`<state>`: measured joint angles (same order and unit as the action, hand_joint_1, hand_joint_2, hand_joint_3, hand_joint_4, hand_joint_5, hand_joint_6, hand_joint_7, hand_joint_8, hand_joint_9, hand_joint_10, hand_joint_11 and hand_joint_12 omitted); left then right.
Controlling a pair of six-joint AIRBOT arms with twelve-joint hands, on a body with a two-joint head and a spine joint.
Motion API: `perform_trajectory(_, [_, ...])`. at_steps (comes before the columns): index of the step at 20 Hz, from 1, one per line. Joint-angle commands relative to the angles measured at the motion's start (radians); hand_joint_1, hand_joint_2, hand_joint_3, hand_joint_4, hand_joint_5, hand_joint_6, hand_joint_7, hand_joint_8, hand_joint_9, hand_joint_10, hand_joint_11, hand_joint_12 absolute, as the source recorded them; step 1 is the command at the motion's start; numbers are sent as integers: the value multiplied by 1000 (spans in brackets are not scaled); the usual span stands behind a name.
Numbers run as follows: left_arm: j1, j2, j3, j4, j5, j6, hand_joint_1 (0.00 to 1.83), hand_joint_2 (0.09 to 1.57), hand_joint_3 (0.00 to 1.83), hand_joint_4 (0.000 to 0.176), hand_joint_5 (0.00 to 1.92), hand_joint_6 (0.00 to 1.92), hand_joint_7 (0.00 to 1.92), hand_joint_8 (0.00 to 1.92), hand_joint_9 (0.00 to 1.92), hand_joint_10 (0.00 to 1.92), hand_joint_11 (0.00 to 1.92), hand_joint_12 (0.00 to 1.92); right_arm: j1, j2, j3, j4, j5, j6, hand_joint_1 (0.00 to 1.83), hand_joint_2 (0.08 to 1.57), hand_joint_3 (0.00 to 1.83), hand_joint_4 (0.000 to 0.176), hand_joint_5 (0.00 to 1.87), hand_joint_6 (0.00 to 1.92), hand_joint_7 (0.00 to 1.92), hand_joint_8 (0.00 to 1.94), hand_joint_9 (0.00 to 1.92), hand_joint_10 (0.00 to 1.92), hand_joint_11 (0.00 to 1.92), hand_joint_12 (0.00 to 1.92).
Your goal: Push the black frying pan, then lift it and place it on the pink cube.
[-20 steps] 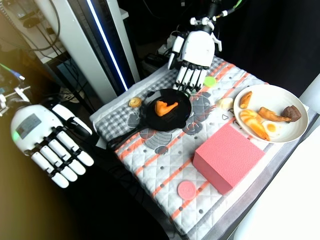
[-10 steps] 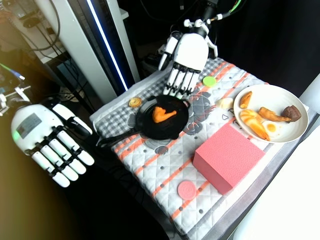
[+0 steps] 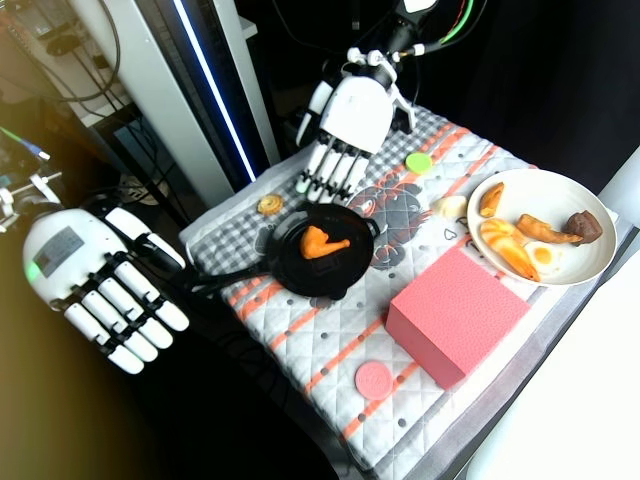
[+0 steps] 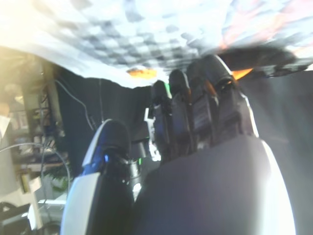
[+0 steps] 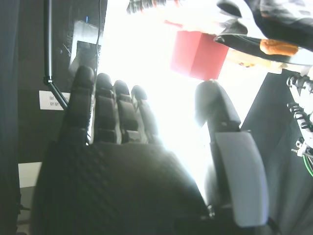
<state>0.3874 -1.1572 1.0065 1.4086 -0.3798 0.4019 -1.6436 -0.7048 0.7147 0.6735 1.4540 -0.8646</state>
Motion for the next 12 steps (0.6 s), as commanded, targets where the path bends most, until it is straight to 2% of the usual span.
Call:
perform_trajectory(1, [-14, -4, 0, -34, -65, -5, 303, 1389, 3, 0, 553, 10, 472, 1, 375, 58, 0, 1057, 5, 3, 5, 9, 125, 5, 442, 1324, 1, 0, 0, 0, 0, 0, 44, 3, 0, 168])
perform_trajectory(2, [-14, -11, 2, -36, -70, -5, 252, 1418, 7, 0, 554, 9, 453, 2, 366, 45, 0, 994, 5, 3, 5, 9, 125, 5, 421, 1326, 1, 0, 0, 0, 0, 0, 53, 5, 0, 213])
perform_trajectory(4, [-14, -9, 5, -36, -71, -5, 315, 1421, 1, 0, 516, 7, 450, 2, 370, 38, 0, 969, 5, 3, 5, 9, 125, 5, 415, 1320, 0, 0, 0, 0, 0, 0, 61, 6, 0, 281])
perform_trajectory(5, [-16, 3, 7, -45, -62, -5, 360, 1421, 0, 0, 505, 2, 446, 0, 369, 34, 0, 953, 4, 3, 5, 9, 126, 5, 406, 1319, 0, 0, 0, 0, 0, 0, 57, 3, 0, 246])
perform_trajectory(6, [-20, 20, 7, -48, -51, -5, 418, 1414, 0, 0, 611, 55, 499, 13, 407, 40, 0, 982, 4, 3, 5, 9, 126, 5, 414, 1321, 0, 0, 0, 0, 0, 0, 54, 1, 0, 225])
perform_trajectory(8, [-31, 55, 4, -48, -20, -5, 414, 1440, 3, 0, 658, 77, 582, 29, 471, 52, 0, 1019, 4, 3, 5, 9, 126, 5, 429, 1324, 0, 0, 0, 0, 0, 0, 57, 2, 0, 251])
perform_trajectory(9, [-39, 72, 4, -41, 7, -5, 418, 1460, 5, 0, 644, 69, 615, 35, 527, 71, 0, 1170, 4, 3, 5, 9, 126, 5, 437, 1325, 0, 0, 0, 0, 0, 0, 60, 2, 0, 301])
perform_trajectory(10, [-47, 84, 7, -35, 33, -5, 425, 1457, 1, 0, 651, 73, 662, 51, 606, 127, 0, 1426, 4, 3, 5, 11, 126, 5, 435, 1328, 1, 0, 0, 0, 0, 0, 58, 1, 0, 333])
perform_trajectory(11, [-54, 93, 11, -33, 52, -5, 425, 1457, 1, 0, 651, 73, 662, 51, 606, 127, 0, 1426, 4, 3, 5, 12, 126, 5, 435, 1328, 1, 0, 0, 0, 0, 0, 58, 1, 0, 333])
perform_trajectory(12, [-62, 98, 16, -32, 70, -4, 564, 1465, 9, 82, 437, 1506, 457, 813, 305, 1257, 24, 1801, 3, 3, 5, 12, 127, 5, 418, 1327, 0, 0, 0, 0, 0, 0, 61, 2, 0, 333])
